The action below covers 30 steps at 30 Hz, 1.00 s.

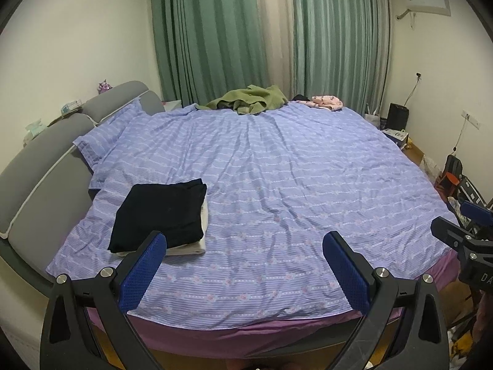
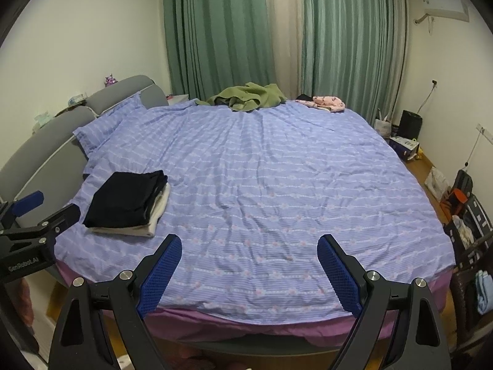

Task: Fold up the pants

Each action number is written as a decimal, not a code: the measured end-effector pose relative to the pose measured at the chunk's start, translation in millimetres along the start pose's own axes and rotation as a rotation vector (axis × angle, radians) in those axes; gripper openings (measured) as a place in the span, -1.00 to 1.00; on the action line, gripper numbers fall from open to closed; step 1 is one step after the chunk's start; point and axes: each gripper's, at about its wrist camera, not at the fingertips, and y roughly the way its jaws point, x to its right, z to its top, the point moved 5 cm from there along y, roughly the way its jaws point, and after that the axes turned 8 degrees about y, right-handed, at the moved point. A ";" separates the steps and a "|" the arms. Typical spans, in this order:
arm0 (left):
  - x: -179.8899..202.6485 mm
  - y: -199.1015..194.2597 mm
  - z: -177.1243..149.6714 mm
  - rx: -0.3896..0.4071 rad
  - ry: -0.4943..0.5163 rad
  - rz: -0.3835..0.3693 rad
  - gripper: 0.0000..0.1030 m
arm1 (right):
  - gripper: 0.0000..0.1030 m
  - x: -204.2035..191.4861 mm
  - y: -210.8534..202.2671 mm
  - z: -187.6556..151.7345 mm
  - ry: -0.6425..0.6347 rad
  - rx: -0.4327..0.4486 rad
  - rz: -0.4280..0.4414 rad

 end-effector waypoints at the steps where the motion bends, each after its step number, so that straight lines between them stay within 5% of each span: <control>1: 0.8 -0.3 0.5 0.003 0.001 -0.003 1.00 | 0.76 -0.1 -0.6 -0.5 0.000 0.002 0.000; 30: 14.1 1.1 -0.8 -0.002 0.010 -0.044 1.00 | 0.76 6.5 -1.9 2.2 0.006 0.016 -0.016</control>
